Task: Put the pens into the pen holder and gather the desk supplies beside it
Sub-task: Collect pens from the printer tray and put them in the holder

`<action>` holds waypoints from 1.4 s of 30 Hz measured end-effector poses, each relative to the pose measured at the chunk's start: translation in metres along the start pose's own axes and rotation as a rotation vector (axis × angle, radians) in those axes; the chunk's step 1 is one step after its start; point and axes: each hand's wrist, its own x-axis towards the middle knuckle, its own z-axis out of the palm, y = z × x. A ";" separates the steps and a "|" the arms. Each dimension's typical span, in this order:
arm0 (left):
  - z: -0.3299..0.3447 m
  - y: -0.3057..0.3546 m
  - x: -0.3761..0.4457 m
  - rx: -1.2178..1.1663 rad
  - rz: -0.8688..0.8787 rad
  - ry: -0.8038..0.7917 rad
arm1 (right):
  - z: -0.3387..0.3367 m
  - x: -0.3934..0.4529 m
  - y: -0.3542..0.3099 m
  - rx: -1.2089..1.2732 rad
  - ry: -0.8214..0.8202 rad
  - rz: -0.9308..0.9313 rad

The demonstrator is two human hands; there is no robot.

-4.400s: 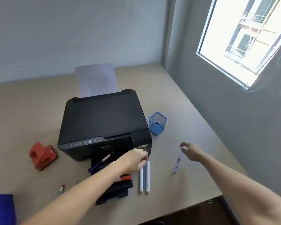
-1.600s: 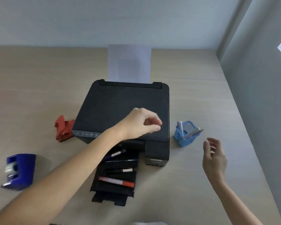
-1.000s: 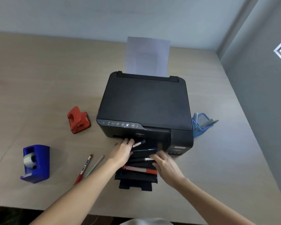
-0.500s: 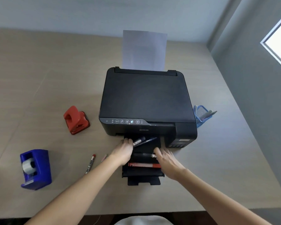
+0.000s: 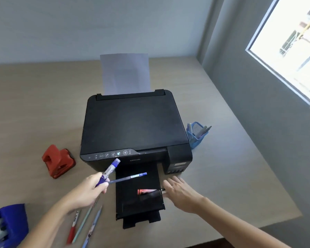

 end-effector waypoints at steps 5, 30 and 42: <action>-0.038 0.077 0.007 -0.078 0.109 0.147 | -0.066 -0.054 0.050 0.457 0.178 0.167; 0.079 0.341 0.258 0.927 0.027 -0.251 | -0.121 0.046 0.230 0.676 0.070 0.707; 0.065 0.343 0.257 0.692 0.116 0.027 | -0.125 0.042 0.222 0.713 0.355 0.657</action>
